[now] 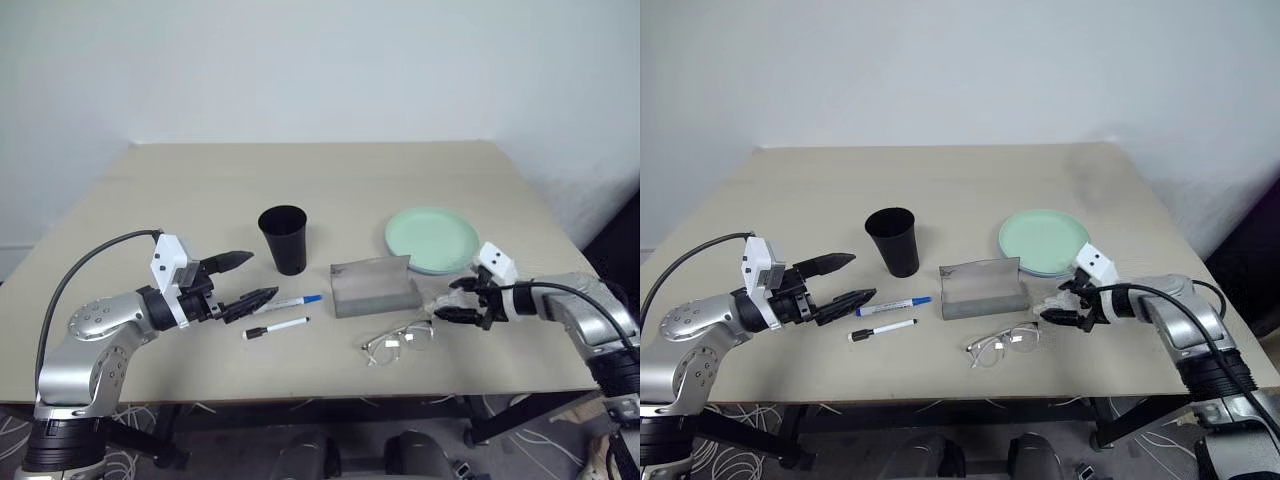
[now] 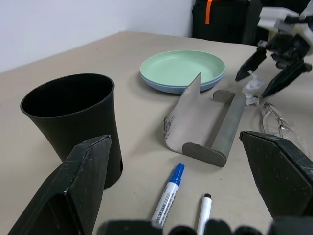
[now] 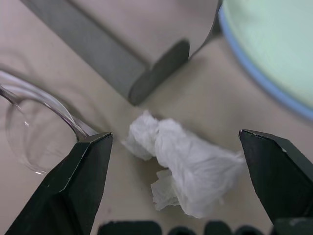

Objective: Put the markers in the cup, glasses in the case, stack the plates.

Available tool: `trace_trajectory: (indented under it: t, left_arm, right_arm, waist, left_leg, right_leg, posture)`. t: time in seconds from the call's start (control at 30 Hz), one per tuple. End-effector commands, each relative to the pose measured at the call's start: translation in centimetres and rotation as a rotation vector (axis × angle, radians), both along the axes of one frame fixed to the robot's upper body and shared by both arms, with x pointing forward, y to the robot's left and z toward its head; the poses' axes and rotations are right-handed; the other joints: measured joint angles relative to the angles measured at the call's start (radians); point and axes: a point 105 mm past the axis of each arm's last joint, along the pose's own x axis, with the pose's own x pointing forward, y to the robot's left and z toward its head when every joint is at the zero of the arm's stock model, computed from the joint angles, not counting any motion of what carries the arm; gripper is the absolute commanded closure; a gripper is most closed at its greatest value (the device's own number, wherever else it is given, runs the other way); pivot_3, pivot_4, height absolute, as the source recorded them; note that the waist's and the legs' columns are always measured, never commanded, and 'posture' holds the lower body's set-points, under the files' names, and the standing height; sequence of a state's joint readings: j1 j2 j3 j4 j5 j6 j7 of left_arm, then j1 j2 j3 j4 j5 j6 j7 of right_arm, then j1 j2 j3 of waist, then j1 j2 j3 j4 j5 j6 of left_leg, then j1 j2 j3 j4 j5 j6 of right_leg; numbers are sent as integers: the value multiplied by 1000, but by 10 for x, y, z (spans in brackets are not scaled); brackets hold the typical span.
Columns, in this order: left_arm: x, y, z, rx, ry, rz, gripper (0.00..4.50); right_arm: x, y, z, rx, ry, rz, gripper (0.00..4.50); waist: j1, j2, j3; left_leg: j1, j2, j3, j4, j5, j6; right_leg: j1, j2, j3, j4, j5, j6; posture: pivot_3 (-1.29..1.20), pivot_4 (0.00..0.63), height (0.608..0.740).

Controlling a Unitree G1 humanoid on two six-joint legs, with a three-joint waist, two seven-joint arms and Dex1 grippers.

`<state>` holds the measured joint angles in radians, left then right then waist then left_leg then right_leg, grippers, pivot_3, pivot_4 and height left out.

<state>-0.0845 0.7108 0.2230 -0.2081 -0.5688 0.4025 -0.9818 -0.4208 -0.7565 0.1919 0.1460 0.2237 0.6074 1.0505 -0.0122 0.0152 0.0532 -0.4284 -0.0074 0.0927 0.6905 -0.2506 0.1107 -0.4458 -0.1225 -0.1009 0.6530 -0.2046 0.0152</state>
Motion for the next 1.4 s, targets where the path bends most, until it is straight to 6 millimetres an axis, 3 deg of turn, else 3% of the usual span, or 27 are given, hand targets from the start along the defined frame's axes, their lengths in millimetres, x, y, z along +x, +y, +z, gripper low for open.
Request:
trace_trajectory:
  t: [0.03, 0.37, 0.4, 0.47, 0.6, 0.73, 0.9, 1.1, 1.2, 1.4]
  left_arm:
    - [-2, -1, 15, -4, -62, -6, 0]
    - [-2, -2, 13, -7, -64, -7, 0]
    - [-2, -2, 13, -7, -64, -7, 0]
    - [-2, -2, 13, -7, -64, -7, 0]
    - [-1, -2, 14, -8, -66, -7, 0]
    - [0, -1, 13, -9, -66, -6, 0]
    - [0, -3, 13, -13, -69, -7, 0]
    - [0, 0, 24, 9, -108, 17, 0]
    - [-1, 0, 27, 15, -117, 21, 0]
    - [0, -1, 33, 25, -139, 27, 0]
  right_arm:
    - [6, -2, 8, -29, -72, 28, 868]
    - [9, -11, 12, -53, -96, 36, 4443]
    - [9, -13, 13, -58, -100, 39, 4477]
    - [10, -14, 16, -64, -107, 42, 4477]
    - [22, -5, 59, 61, -175, 57, 4477]
    - [62, 9, 105, 146, -313, -24, 4477]
    - [107, 18, 108, 108, -376, -175, 4477]
    - [137, 25, 91, 6, -416, -288, 4477]
    - [141, 24, 84, -10, -417, -321, 3830]
    - [143, 25, 79, -16, -414, -337, 1762]
  waist:
    - [3, 0, 0]
    - [19, 0, 0]
    - [20, 0, 0]
    - [20, 0, 0]
    - [19, 1, 1]
    - [12, 0, 2]
    - [19, -2, 1]
    - [14, -2, 1]
    - [11, -2, 1]
    - [-8, -2, 1]
  left_leg:
    - [0, 0, 0, 0, 0, 0]
    - [0, 0, 0, 0, 0, 0]
    - [0, 0, 0, 0, 0, 0]
    - [0, 0, 0, 0, 0, 0]
    - [0, 0, 0, 0, 0, 0]
    - [0, 2, 1, 0, 0, 0]
    - [0, 7, 2, 0, 1, -4]
    - [-3, 5, 8, -2, 4, -9]
    - [-3, 5, 12, -5, 5, -10]
    - [-2, 6, 12, -8, 8, -15]
  right_leg:
    - [0, 0, 0, 0, 0, 0]
    - [0, 0, 0, 0, 0, 0]
    - [0, 0, 0, 0, 0, 0]
    - [0, 0, 0, 0, 0, 0]
    - [-1, 0, 0, 0, 0, 0]
    - [-2, 0, -1, 0, 1, -2]
    - [-2, 1, -9, 0, 3, -5]
    - [-6, 2, -8, 0, 4, -5]
    - [-6, 3, -6, 1, 4, -5]
    - [-6, 4, -6, 2, 4, -5]
  posture:
    - [0, 0, 704]
    - [0, 0, 704]
    - [0, 0, 704]
    - [0, 0, 704]
    - [0, 0, 704]
    - [0, 0, 704]
    - [0, 0, 704]
    - [0, 0, 704]
    - [0, 0, 704]
    - [0, 0, 704]
